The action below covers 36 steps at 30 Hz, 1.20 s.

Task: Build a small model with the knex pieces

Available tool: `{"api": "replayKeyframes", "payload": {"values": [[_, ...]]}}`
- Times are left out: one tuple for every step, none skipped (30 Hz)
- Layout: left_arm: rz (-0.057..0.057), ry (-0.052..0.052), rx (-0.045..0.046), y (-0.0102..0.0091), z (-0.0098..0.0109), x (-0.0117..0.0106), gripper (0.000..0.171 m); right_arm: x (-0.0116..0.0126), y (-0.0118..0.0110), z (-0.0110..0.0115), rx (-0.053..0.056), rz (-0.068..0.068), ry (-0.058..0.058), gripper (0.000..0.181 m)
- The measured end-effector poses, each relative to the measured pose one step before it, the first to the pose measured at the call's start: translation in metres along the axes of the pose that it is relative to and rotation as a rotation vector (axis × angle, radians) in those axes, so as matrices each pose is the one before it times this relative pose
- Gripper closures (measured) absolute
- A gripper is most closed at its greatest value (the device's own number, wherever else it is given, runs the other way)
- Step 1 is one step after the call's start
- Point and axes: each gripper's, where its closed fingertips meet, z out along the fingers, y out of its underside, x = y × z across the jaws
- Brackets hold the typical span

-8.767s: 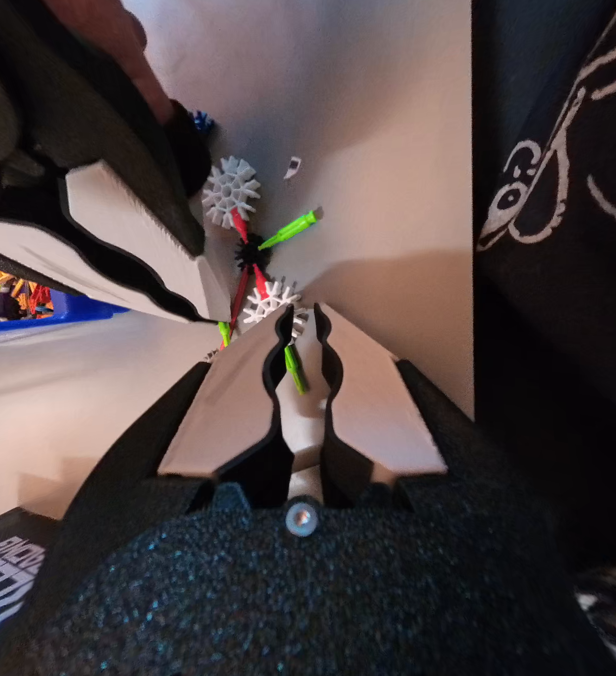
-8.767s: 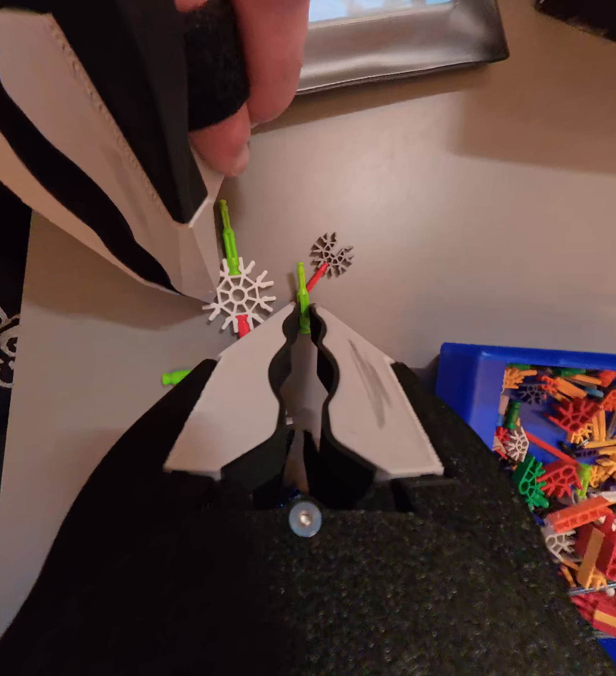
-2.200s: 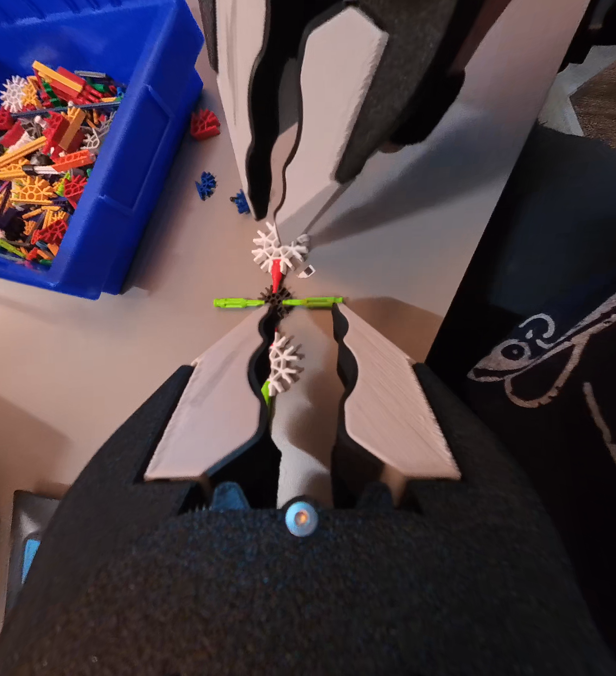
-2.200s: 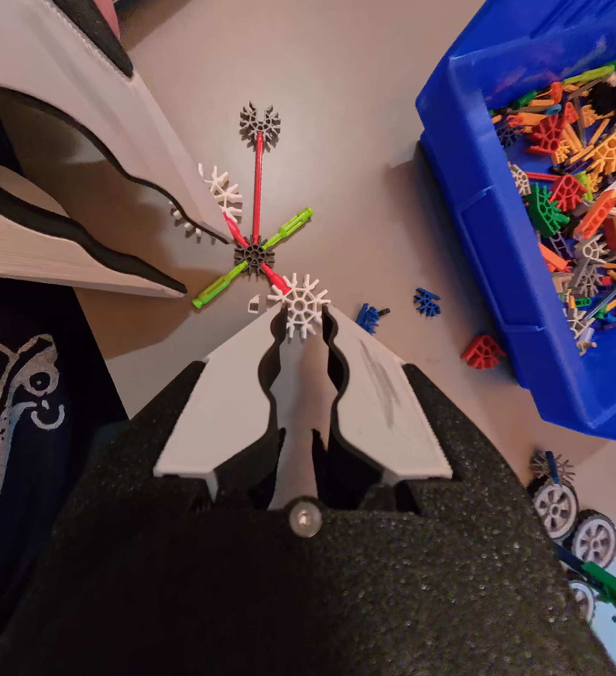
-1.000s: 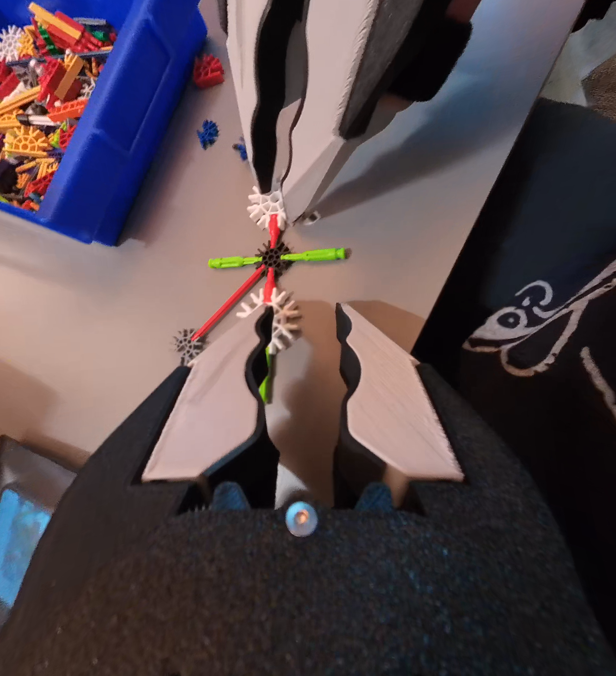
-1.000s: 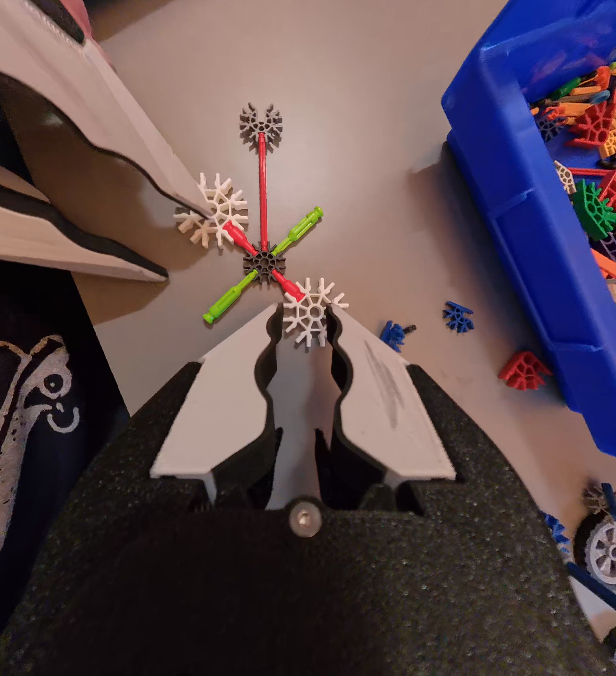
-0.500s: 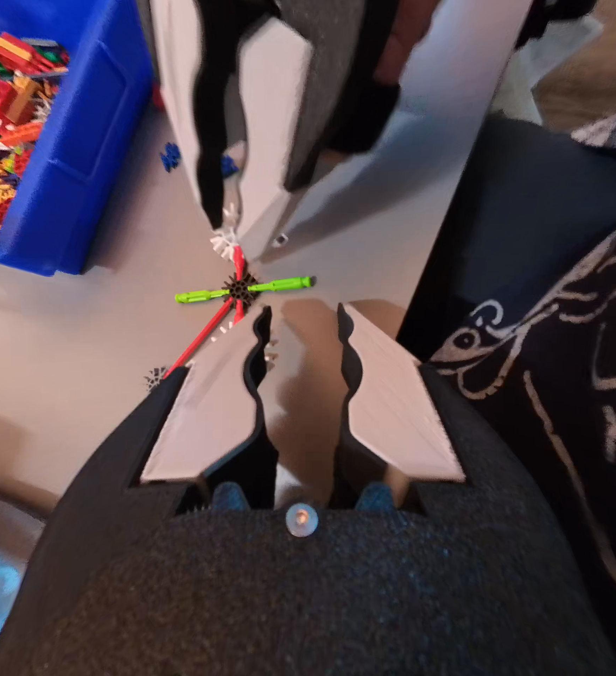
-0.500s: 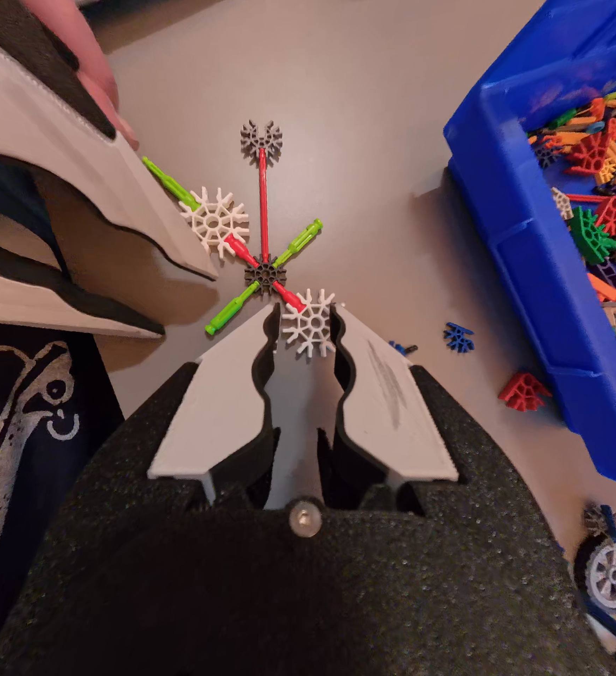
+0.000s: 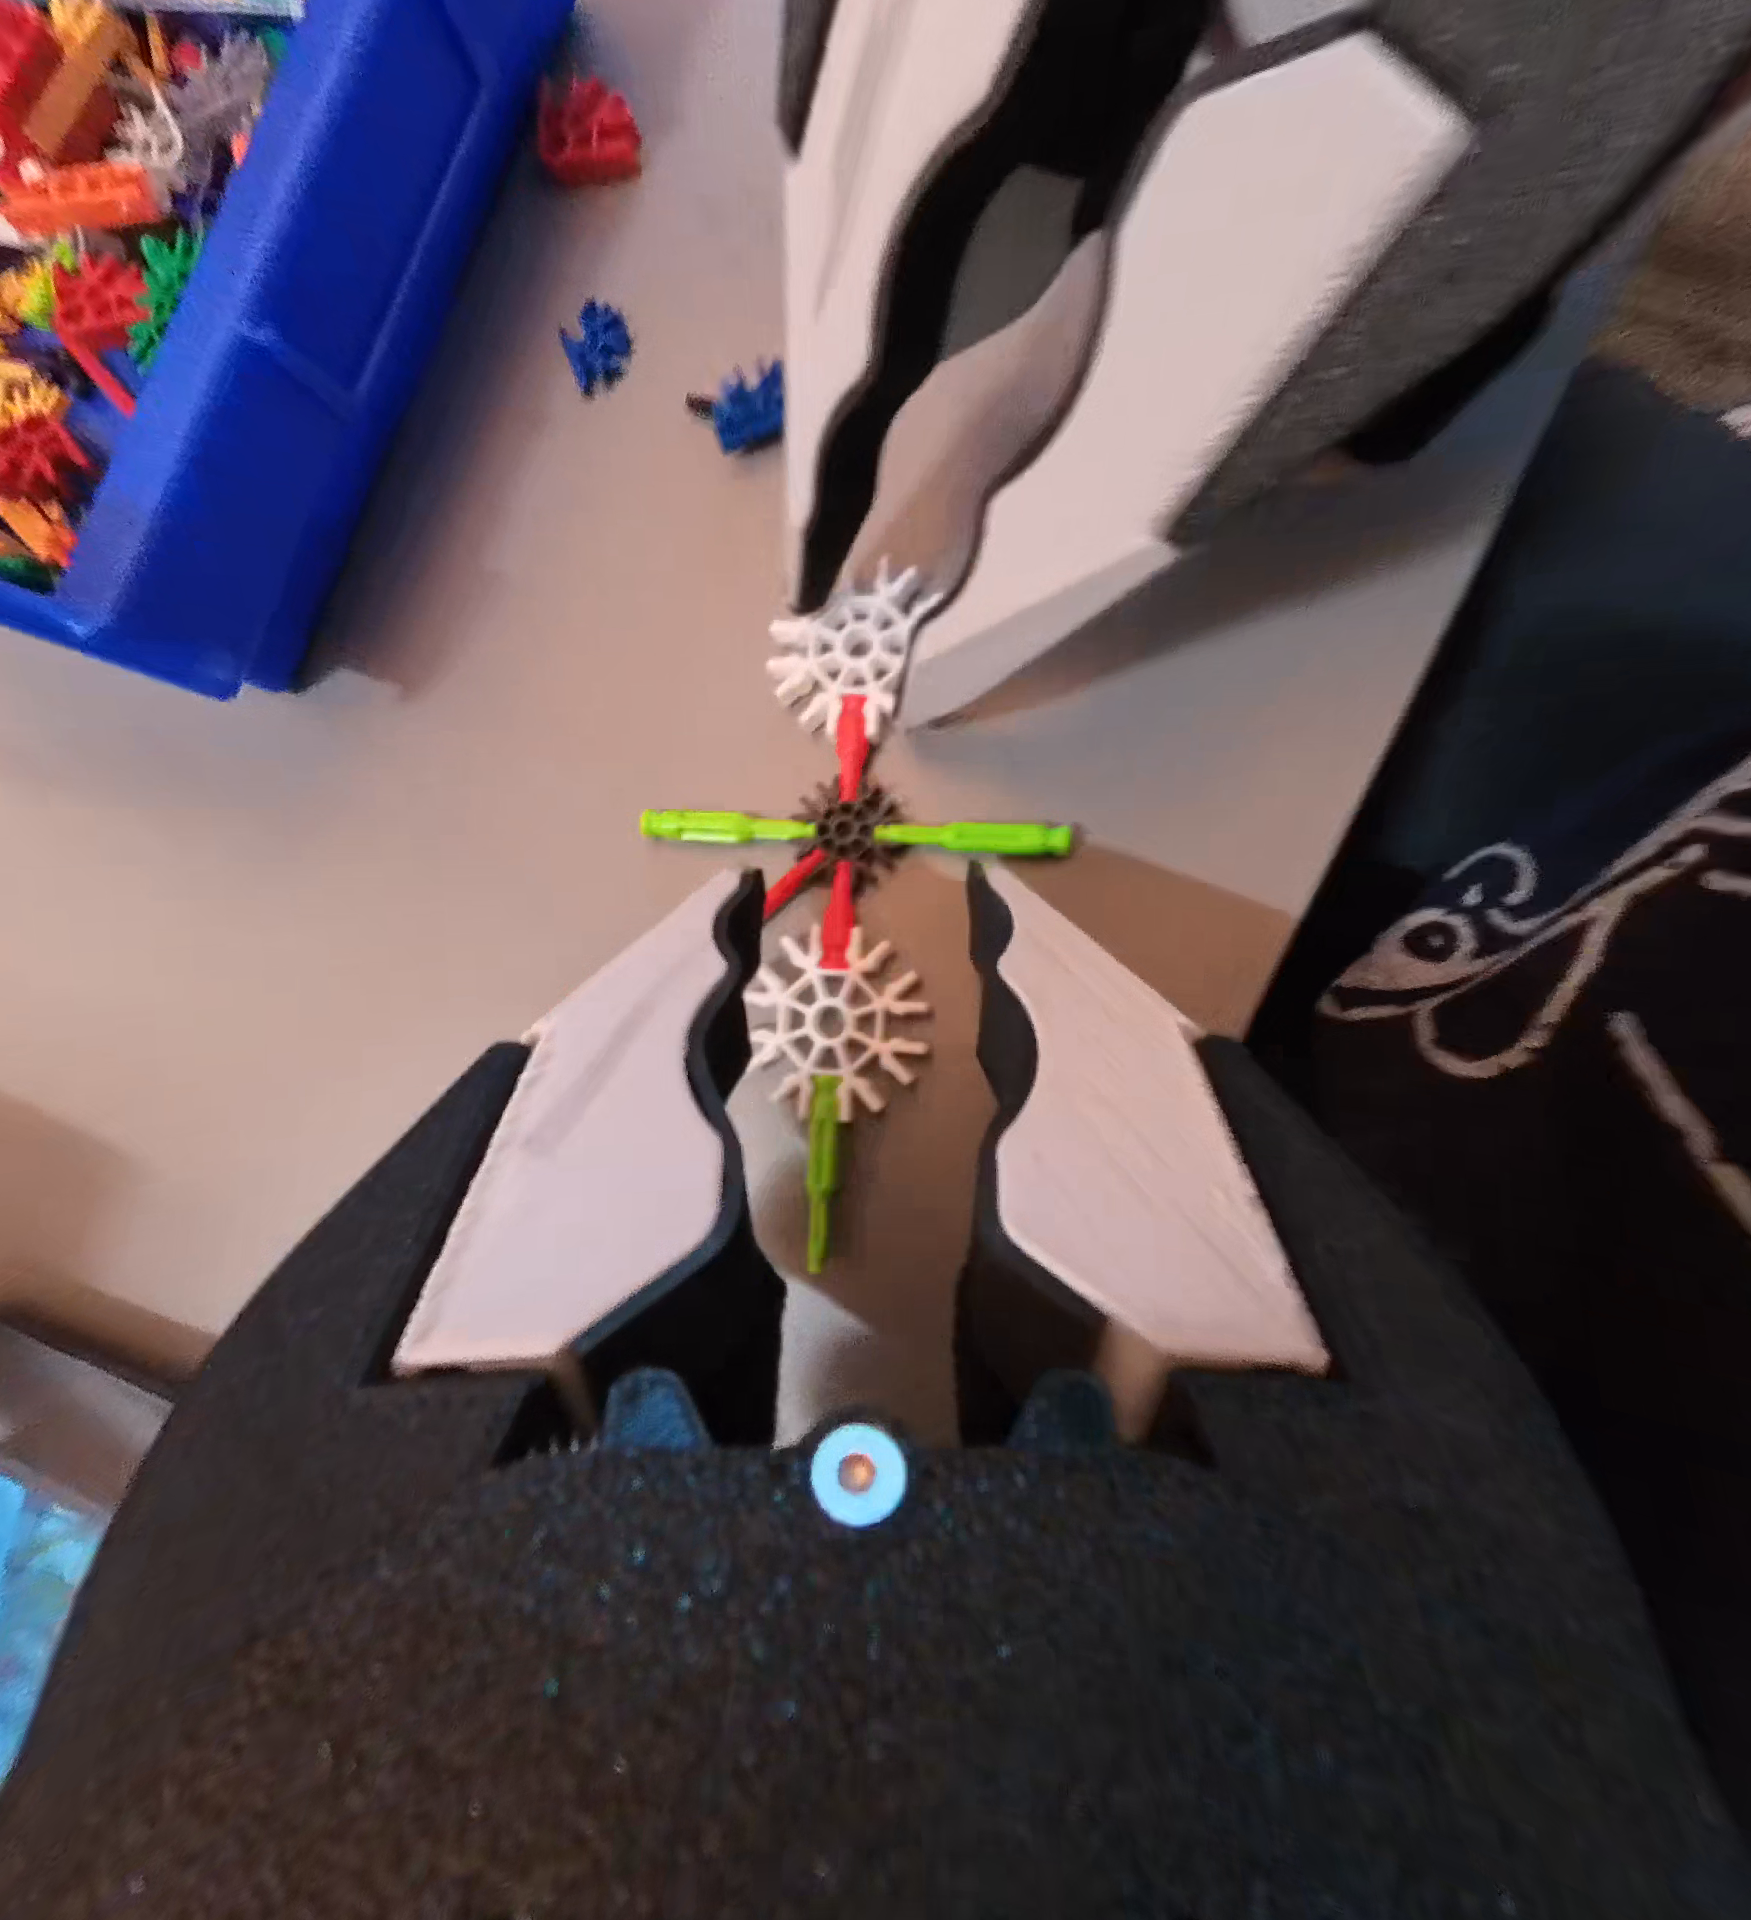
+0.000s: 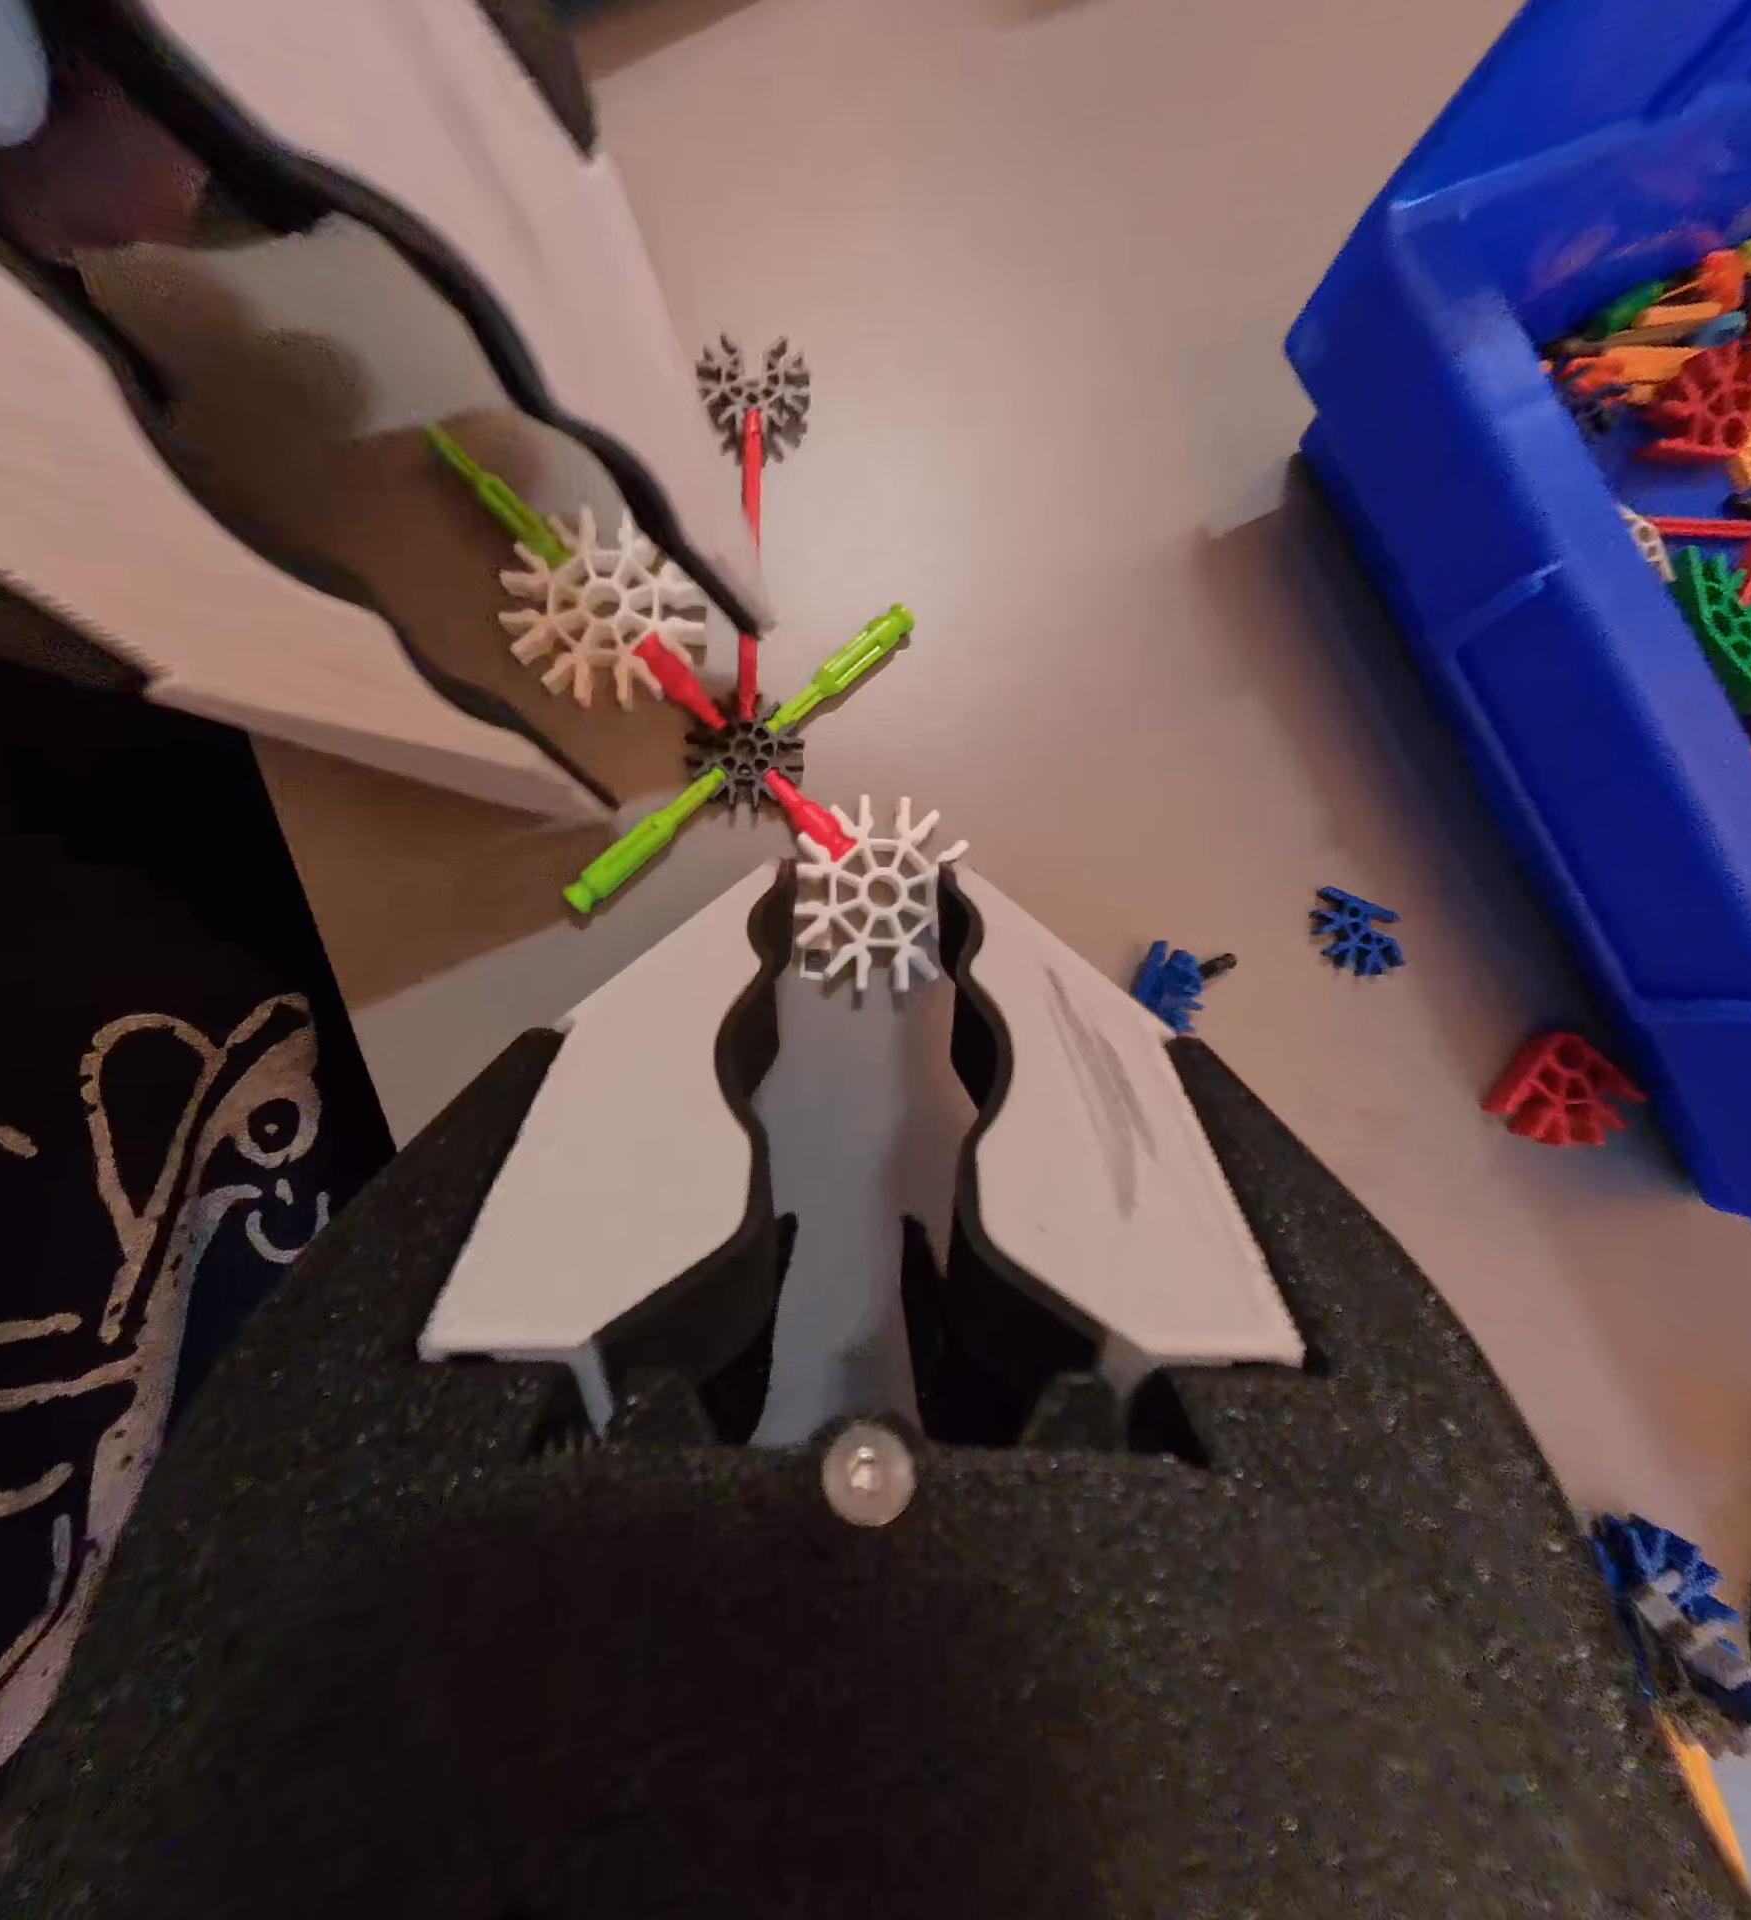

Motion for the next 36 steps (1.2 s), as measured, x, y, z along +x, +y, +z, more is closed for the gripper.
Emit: {"api": "replayKeyframes", "payload": {"values": [[0.0029,-0.0033,-0.02482,0.00388,0.00309,-0.00185,0.133,-0.00066,-0.00099,0.00137,0.0084,-0.0062,0.0032,0.154],[-0.0083,0.0132,-0.00081,-0.00046,0.00104,0.00057,0.134,-0.00077,-0.00033,0.00014,0.001,0.0065,-0.0048,0.154],[-0.0107,0.011,-0.01109,0.0002,0.00057,0.00002,0.133,-0.00068,0.00011,-0.00032,-0.0018,0.006,-0.0062,0.154],[-0.0047,0.0026,-0.00753,-0.00035,0.00058,-0.00101,0.132,0.00021,0.00039,-0.00012,-0.0013,0.0023,0.0021,0.155],[-0.0013,-0.0069,-0.00362,-0.00109,0.0007,-0.00247,0.129,0.00102,0.00048,-0.00013,-0.0016,0.0081,0.0082,0.155],[-0.0013,-0.0126,0.00036,-0.00125,0.00082,-0.00329,0.124,0.00118,0.00062,-0.00023,-0.0016,0.0107,0.0099,0.155],[-0.0034,-0.009,-0.00085,-0.00051,0.00047,-0.00264,0.119,0.00081,0.00066,-0.00043,-0.0009,0.0098,0.0072,0.155],[-0.0014,0.0038,-0.00072,-0.0001,0.00019,-0.00043,0.119,0.00021,0.00049,-0.00054,0.0018,0.0102,0.0031,0.155],[-0.0054,-0.004,0.0019,-0.00027,0.00019,-0.00168,0.116,0.00009,0.00081,-0.00062,0.0023,0.0159,0.0,0.155],[-0.0065,-0.0084,0.00176,-0.00046,0.00045,-0.00219,0.112,0.0006,0.00117,-0.00105,-0.0019,0.0195,0.0005,0.155],[-0.002,0.0024,0.00179,-0.00047,0.00042,0.00043,0.113,0.00078,0.00118,-0.00127,-0.0034,0.018,0.0002,0.156],[0.0064,0.0014,0.0063,-0.00175,0.00015,0.00127,0.114,0.0007,0.00085,-0.00087,-0.0015,0.0158,0.0002,0.156],[0.0103,-0.0115,0.02241,-0.00446,-0.00075,0.00051,0.116,0.0026,0.00051,-0.00036,-0.0008,0.0156,0.0126,0.156],[0.0144,0.0022,0.02132,-0.0048,-0.00135,0.00308,0.117,0.00327,0.00004,-0.00009,0.0024,0.0034,0.0184,0.156],[0.0132,0.0064,0.01598,-0.00405,-0.00147,0.00366,0.118,-0.00014,-0.00038,-0.00005,0.006,-0.0103,0.0001,0.156],[0.0109,0.0011,0.02685,-0.0055,-0.00188,0.00248,0.118,-0.00163,-0.00189,-0.00033,0.0122,-0.0102,-0.0064,0.156],[0.0092,0.0049,0.03206,-0.00575,-0.00189,0.00309,0.12,-0.00131,-0.00287,-0.00091,0.0163,-0.0069,-0.0025,0.156],[-0.001,0.0052,0.014,-0.00268,-0.00082,0.0031,0.121,-0.00139,-0.00144,-0.00023,0.0068,-0.0126,-0.0032,0.156],[-0.0005,0.0083,0.0015,-0.00048,0.00019,0.00386,0.122,0.00008,-0.00042,0.00037,0.0025,-0.0222,0.0043,0.156],[0.0054,0.0097,-0.00366,0.00103,0.00089,0.00435,0.122,0.00133,-0.00075,0.00079,0.0075,-0.0201,0.0107,0.156],[0.0043,0.001,-0.00765,0.00222,0.00147,0.00248,0.122,0.00006,0.00077,0.00156,-0.0029,-0.0082,-0.0005,0.156],[0.0001,-0.0008,-0.01117,0.0032,0.00162,0.00132,0.122,-0.00088,0.0016,0.00199,-0.0082,-0.0026,-0.0076,0.156],[-0.0072,0.0034,-0.01062,0.0034,0.00162,0.00099,0.122,-0.0002,0.00015,0.00106,0.0001,-0.0018,-0.0014,0.156],[-0.0148,0.0053,-0.01113,0.00357,0.00136,0.00059,0.122,0.00001,0.00023,0.00017,-0.0031,0.0005,-0.0028,0.156],[-0.0166,0.0034,-0.01178,0.00386,0.00113,-0.00023,0.121,-0.00001,0.00026,-0.00023,-0.0059,0.0015,-0.003,0.156],[-0.0173,0.0043,-0.00608,0.00267,0.00057,-0.00037,0.12,0.00026,0.00031,-0.0003,-0.0063,0.0003,-0.0001,0.156],[-0.021,0.0036,0.00247,0.00057,-0.00034,-0.00105,0.119,0.00043,0.00029,-0.00011,-0.0064,0.005,0.0018,0.156],[-0.0095,-0.0013,-0.00101,0.00076,-0.00002,-0.00145,0.118,0.00046,0.00018,-0.00018,-0.0056,0.0074,0.0028,0.156],[-0.0025,-0.0005,-0.00102,0.00038,-0.0001,-0.00104,0.116,0.00021,0.00012,-0.00013,-0.005,0.0044,0.0037,0.157],[-0.0046,-0.0049,-0.00055,0.0002,0.00005,-0.00166,0.113,0.00011,0.00009,-0.00012,-0.0035,0.0002,0.0043,0.157],[-0.0105,-0.002,-0.00082,0.00013,0.0002,-0.00129,0.111,0.0001,0.00005,0.00007,-0.0031,0.004,0.0041,0.157],[-0.012,0.0055,0.00041,0.00013,0.00038,-0.00016,0.111,0.00026,0.00019,-0.00003,-0.0036,0.0105,0.0029,0.157],[-0.0077,-0.0006,0.00351,-0.00018,0.0004,-0.00076,0.109,0.00036,0.0001,-0.0001,-0.0035,0.0108,0.0038,0.157],[0.0003,-0.0029,0.00278,-0.00001,0.00001,-0.00048,0.109,0.00024,0.00011,0.00006,-0.0022,0.002,0.006,0.157],[0.0034,-0.0015,0.00165,0.00004,-0.00047,0.00015,0.109,0.00005,-0.00005,-0.00006,-0.0004,-0.0014,0.0052,0.157],[0.006,-0.0023,0.00851,-0.00116,-0.00117,0.00016,0.11,0.00029,-0.0001,-0.00028,0.0007,-0.0002,0.0051,0.157]]}}
